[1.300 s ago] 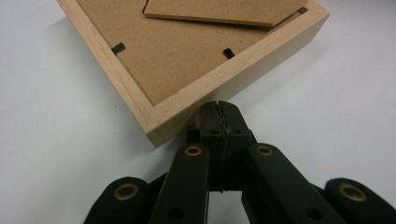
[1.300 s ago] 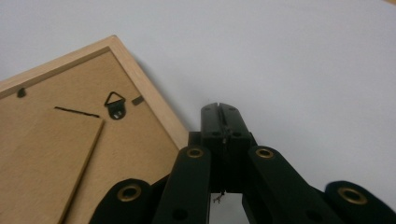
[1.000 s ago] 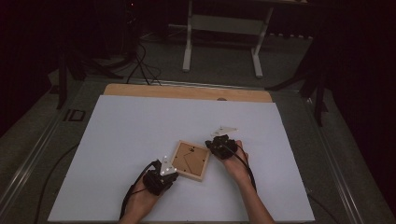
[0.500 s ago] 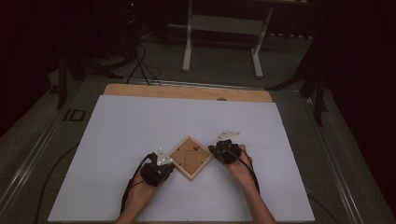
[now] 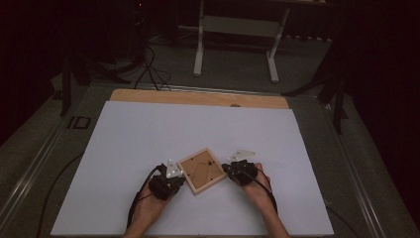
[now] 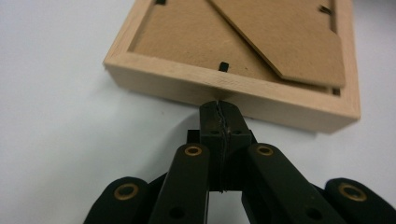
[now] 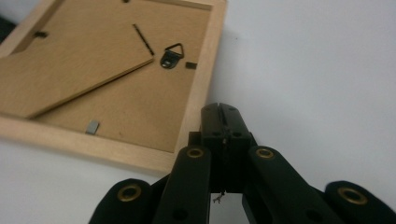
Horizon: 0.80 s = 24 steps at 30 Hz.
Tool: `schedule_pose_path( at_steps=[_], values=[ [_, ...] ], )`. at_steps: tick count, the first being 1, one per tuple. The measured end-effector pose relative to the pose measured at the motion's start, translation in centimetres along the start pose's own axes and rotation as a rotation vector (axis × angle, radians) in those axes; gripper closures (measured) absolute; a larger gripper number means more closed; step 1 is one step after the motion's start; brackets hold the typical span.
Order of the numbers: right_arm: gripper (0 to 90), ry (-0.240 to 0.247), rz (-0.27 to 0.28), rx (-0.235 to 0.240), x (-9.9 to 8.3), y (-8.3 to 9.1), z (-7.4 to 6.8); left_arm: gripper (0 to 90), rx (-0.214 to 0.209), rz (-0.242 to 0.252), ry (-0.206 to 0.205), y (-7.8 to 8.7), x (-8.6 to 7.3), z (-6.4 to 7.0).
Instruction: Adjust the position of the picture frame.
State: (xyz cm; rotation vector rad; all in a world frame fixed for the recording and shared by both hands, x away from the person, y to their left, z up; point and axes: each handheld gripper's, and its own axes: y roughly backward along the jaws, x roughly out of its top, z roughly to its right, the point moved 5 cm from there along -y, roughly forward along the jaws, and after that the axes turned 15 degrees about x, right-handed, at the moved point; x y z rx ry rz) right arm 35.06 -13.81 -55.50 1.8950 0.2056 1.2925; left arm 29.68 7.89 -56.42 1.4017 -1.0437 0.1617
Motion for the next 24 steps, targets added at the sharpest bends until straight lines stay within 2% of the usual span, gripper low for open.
schedule_pose_path(
  at_steps=[9,19,24],
  values=[
    [90.0,-0.003,0.019,0.015,-0.9,0.8,-0.9,89.5,0.003,0.004,0.012,-0.4,0.2,-0.5],
    [90.0,0.014,0.01,0.03,-1.8,1.6,-2.3,89.6,-0.015,0.0,-0.024,1.1,-0.6,0.4],
    [90.0,0.021,0.01,0.04,-1.9,1.8,-2.9,89.6,-0.008,-0.003,-0.037,1.0,-0.6,0.6]
  ],
)
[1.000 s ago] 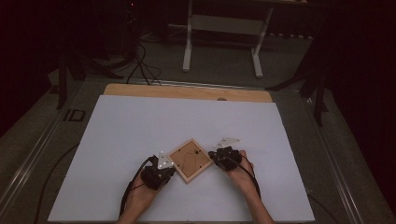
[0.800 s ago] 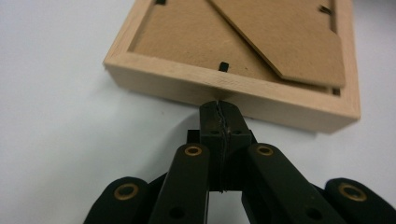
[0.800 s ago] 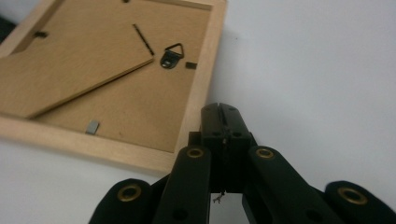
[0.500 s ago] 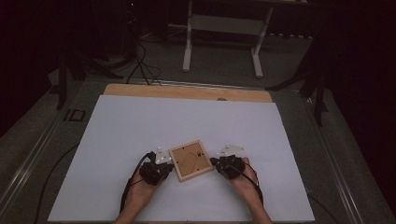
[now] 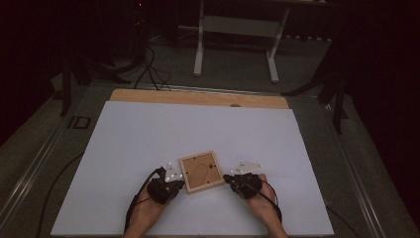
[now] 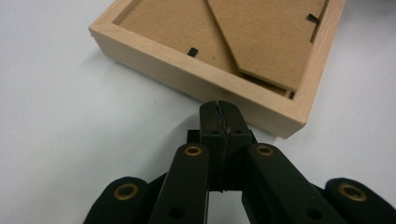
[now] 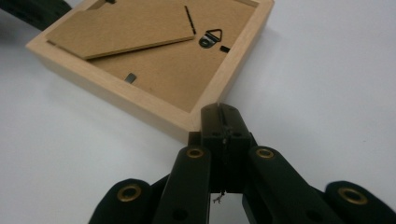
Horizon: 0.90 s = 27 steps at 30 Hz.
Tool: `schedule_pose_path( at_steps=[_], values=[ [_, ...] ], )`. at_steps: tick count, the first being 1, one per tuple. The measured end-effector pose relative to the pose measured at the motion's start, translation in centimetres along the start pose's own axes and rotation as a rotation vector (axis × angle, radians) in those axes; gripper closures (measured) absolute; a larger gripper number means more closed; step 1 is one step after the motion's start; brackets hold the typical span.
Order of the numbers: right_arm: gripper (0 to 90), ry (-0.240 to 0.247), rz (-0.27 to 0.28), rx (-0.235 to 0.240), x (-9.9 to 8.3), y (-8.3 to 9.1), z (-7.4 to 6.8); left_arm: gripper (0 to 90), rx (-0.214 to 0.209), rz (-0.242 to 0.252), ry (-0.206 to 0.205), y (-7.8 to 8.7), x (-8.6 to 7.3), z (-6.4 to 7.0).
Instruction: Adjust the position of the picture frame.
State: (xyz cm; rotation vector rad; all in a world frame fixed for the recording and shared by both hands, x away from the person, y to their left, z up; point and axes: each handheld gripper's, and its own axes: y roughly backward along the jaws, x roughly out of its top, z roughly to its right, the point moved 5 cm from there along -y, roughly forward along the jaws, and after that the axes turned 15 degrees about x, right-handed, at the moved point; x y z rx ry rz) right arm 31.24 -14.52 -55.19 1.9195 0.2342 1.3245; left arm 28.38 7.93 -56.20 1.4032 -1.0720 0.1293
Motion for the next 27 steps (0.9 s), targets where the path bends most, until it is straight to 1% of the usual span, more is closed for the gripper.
schedule_pose_path(
  at_steps=[1,3,6,7,8,10,13,14,16,18,21,22,24,27],
  values=[
    [90.0,0.007,-0.001,-0.004,0.0,0.0,-0.3,89.5,0.0,-0.003,0.01,-0.1,0.0,-0.2],
    [90.0,0.005,0.001,-0.001,0.0,0.0,-0.4,89.5,0.0,-0.005,0.015,-0.1,0.0,-0.3],
    [90.0,0.007,0.006,0.006,0.1,-0.1,-0.7,89.6,0.021,-0.007,0.034,-0.3,0.1,-0.8],
    [90.0,0.007,0.006,0.006,0.1,-0.1,-0.7,89.7,0.021,-0.007,0.034,-0.3,0.1,-0.8],
    [90.0,0.009,0.006,0.009,0.1,-0.2,-0.9,89.7,0.025,-0.008,0.048,-0.6,0.2,-1.0],
    [90.0,0.005,0.012,0.012,0.2,-0.3,-1.0,89.7,0.032,-0.005,0.055,-0.8,0.4,-1.3],
    [90.0,-0.001,0.026,0.021,0.4,-0.3,-1.0,89.8,0.039,-0.001,0.061,-1.1,0.6,-1.5],
    [90.0,0.0,0.027,0.021,0.5,-0.4,-1.0,89.8,0.045,0.003,0.072,-1.4,0.8,-1.7],
    [90.0,0.001,0.03,0.018,0.6,-0.4,-1.0,89.8,0.038,0.002,0.092,-1.6,0.9,-1.9],
    [90.0,0.0,0.034,0.017,0.6,-0.5,-0.9,89.7,0.039,0.004,0.1,-1.7,0.9,-1.9],
    [90.0,0.003,0.034,0.012,0.7,-0.6,-0.9,89.7,0.036,-0.001,0.097,-1.6,0.8,-1.9],
    [90.0,-0.001,0.036,0.014,0.7,-0.6,-0.9,89.7,0.032,-0.008,0.083,-1.4,0.7,-1.8],
    [90.0,-0.003,0.031,0.017,0.6,-0.5,-1.0,89.6,0.023,-0.01,0.072,-1.1,0.6,-1.6],
    [90.0,-0.004,0.026,0.023,0.5,-0.4,-1.1,89.6,0.011,-0.008,0.067,-0.7,0.3,-1.4]
  ],
)
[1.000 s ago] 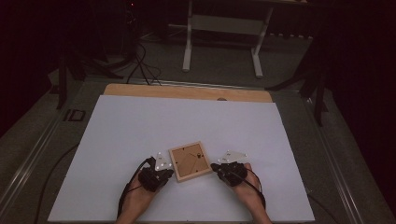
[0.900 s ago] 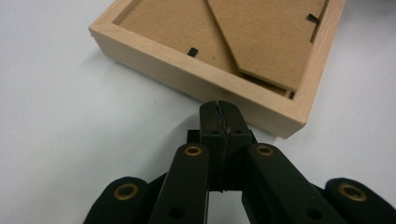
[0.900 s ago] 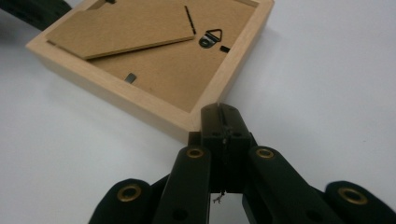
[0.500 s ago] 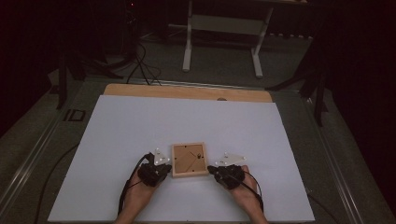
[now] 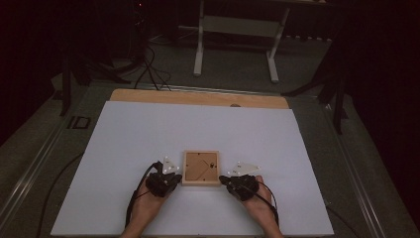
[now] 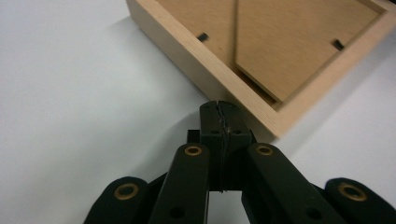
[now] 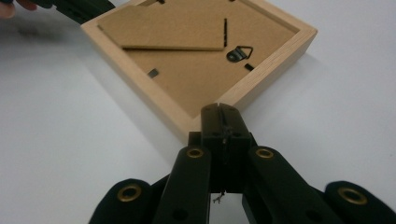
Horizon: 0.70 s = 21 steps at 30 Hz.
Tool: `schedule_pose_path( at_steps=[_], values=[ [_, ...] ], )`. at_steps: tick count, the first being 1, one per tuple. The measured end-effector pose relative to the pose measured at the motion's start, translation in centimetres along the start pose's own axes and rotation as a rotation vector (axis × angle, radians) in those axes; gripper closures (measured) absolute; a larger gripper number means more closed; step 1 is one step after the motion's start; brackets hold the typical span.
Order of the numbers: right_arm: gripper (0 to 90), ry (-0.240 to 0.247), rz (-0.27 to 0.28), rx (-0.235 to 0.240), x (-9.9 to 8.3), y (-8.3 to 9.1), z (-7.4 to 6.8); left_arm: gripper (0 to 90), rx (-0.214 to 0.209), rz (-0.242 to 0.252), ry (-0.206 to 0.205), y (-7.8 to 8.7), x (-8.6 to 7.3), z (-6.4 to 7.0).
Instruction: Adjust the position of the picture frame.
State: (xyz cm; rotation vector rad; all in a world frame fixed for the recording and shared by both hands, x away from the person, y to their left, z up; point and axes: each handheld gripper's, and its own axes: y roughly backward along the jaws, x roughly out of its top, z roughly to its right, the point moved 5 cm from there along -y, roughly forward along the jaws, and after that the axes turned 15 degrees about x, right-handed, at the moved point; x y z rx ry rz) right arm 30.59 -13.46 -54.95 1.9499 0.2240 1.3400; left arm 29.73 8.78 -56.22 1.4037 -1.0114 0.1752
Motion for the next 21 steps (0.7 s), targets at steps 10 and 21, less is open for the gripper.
schedule_pose_path(
  at_steps=[10,21],
  values=[
    [90.0,0.006,-0.036,0.021,-1.1,0.4,-1.6,89.6,-0.01,-0.01,-0.031,1.2,-0.8,1.0],
    [90.0,0.002,-0.046,-0.01,-1.3,0.5,-1.2,89.4,-0.025,-0.015,-0.056,1.9,-1.0,1.8]
  ],
)
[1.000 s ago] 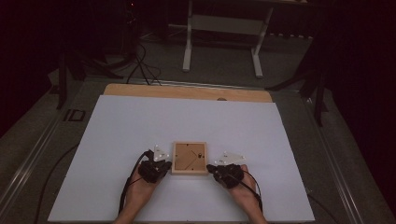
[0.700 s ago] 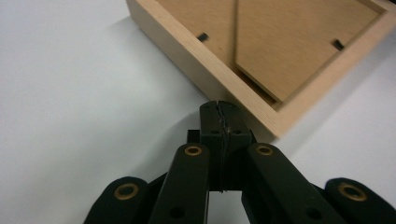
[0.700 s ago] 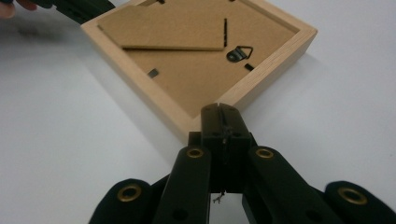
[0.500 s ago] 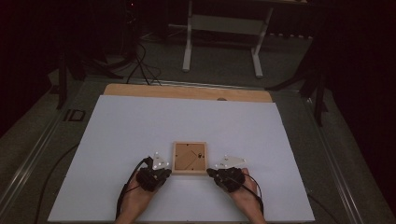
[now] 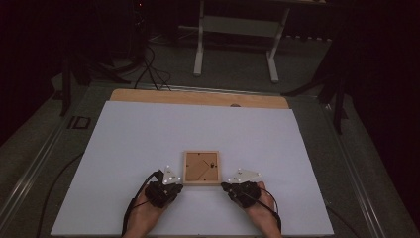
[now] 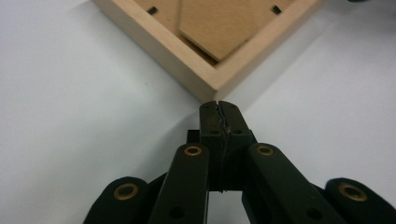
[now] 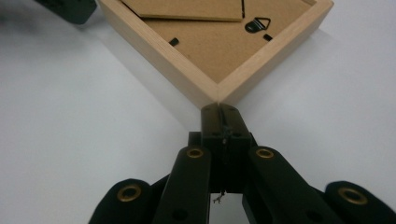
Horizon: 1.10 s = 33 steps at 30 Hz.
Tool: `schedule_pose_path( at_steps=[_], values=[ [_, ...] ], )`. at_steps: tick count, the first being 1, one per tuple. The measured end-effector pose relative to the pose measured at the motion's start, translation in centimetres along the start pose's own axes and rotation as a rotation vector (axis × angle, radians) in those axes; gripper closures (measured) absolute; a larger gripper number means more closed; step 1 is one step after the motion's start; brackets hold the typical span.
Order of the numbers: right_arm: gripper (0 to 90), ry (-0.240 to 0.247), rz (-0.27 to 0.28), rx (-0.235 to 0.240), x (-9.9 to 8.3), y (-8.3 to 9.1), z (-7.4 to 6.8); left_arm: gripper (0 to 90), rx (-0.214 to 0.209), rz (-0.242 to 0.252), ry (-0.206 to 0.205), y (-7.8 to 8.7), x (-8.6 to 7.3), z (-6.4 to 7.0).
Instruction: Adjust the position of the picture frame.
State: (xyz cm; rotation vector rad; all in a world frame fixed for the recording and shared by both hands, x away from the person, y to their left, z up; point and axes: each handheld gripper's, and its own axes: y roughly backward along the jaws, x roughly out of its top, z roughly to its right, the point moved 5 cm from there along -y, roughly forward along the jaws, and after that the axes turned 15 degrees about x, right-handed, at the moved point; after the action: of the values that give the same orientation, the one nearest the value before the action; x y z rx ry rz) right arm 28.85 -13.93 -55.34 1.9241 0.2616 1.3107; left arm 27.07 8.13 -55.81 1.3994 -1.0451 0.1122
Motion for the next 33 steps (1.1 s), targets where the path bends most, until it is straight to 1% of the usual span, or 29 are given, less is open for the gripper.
schedule_pose_path(
  at_steps=[5,11,19,29,30,33],
  values=[
    [90.0,0.008,0.005,0.005,0.1,-0.1,-0.1,89.5,0.002,0.0,-0.001,-0.2,0.1,-0.1],
    [90.0,0.002,0.005,0.008,0.1,-0.2,-0.1,89.5,0.008,0.002,0.0,-0.3,0.2,-0.2],
    [90.0,-0.003,0.02,0.006,0.5,-0.6,0.2,89.4,0.022,0.0,-0.001,-0.8,0.5,-0.4],
    [90.0,0.005,0.023,-0.002,1.1,-1.2,0.5,89.3,0.04,0.001,0.012,-1.2,0.6,-0.8],
    [90.0,0.006,0.024,-0.002,1.2,-1.4,0.6,89.3,0.041,0.0,0.021,-1.3,0.7,-0.8],
    [90.0,0.008,0.024,0.0,1.3,-1.5,0.6,89.3,0.045,-0.001,0.021,-1.4,0.7,-1.0]
  ],
)
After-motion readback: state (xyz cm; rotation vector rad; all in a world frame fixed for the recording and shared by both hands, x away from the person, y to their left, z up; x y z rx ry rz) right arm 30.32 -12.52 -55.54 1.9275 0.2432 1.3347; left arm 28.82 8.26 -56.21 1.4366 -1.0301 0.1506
